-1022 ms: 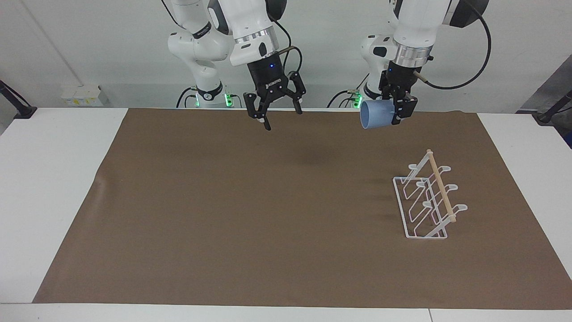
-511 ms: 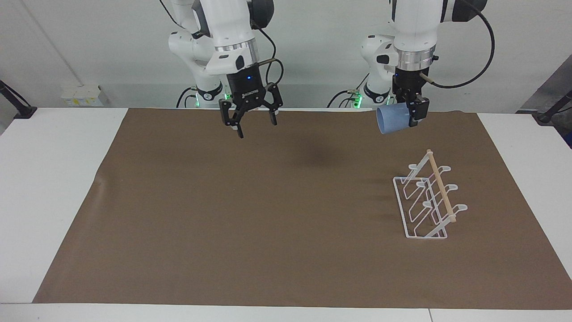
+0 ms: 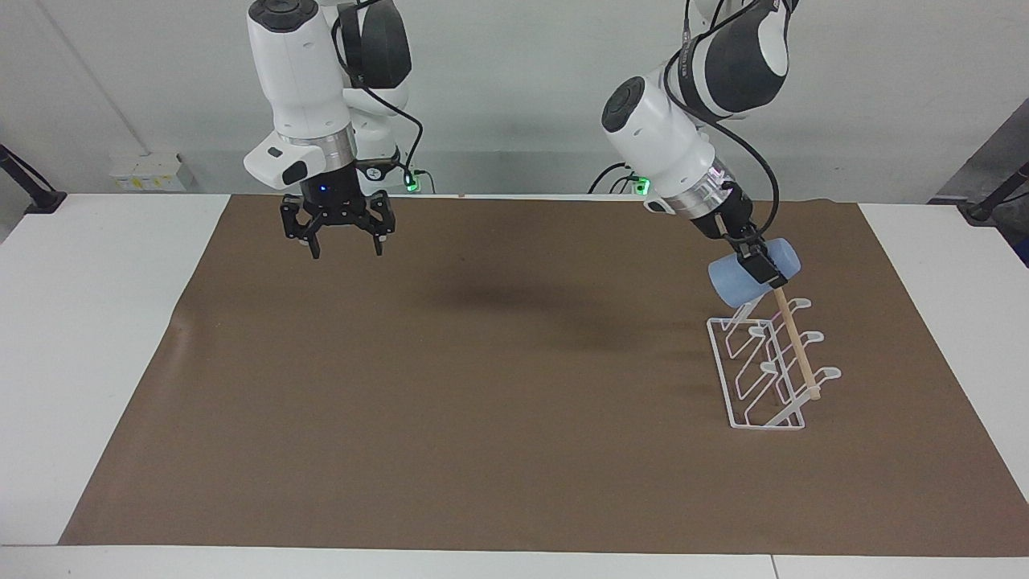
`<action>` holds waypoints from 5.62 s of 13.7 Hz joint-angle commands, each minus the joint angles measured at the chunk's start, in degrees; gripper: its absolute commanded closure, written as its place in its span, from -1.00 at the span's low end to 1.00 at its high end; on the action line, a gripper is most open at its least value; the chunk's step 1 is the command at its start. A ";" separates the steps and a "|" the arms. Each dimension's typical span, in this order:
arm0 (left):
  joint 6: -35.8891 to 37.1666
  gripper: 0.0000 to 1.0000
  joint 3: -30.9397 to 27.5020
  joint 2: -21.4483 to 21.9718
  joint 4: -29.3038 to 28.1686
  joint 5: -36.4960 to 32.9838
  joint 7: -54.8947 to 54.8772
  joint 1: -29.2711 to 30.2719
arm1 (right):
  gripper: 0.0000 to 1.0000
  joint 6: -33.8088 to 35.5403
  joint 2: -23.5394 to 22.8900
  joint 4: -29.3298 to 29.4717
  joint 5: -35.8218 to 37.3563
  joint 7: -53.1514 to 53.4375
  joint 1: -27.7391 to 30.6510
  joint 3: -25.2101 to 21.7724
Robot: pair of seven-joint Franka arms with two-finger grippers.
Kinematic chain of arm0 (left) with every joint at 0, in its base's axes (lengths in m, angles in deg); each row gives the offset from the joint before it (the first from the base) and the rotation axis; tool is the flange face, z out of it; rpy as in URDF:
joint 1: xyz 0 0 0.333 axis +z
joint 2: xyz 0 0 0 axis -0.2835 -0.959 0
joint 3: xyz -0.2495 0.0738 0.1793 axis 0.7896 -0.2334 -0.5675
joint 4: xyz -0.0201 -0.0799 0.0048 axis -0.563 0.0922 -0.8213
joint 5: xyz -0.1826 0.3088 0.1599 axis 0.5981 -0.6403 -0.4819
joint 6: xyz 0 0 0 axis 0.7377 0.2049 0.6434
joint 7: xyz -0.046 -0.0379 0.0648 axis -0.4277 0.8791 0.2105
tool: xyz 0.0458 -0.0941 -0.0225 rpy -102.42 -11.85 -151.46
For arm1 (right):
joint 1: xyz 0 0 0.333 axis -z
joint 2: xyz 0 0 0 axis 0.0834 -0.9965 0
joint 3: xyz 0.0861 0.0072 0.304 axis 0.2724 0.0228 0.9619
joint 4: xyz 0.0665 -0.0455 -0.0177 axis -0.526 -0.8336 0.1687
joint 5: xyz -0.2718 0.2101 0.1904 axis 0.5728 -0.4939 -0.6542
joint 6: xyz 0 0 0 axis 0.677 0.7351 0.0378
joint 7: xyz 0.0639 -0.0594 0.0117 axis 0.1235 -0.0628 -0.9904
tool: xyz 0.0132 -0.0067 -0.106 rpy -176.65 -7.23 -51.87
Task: Hang cup on cup holder
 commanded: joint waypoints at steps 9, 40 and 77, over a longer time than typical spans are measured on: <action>-0.09 1.00 -0.26 -5.07 -0.56 -9.49 8.14 -0.02 | -1.00 -6.07 0.59 -5.82 0.17 0.57 0.86 -0.86; -7.04 -1.00 -0.17 -10.09 -2.76 -9.67 12.54 5.08 | -1.00 10.55 1.64 5.35 -4.40 -1.01 0.51 -5.88; -0.80 -1.00 -4.29 10.92 -1.62 55.10 49.45 17.66 | -1.00 10.55 1.64 5.35 -4.40 -1.01 0.51 -5.96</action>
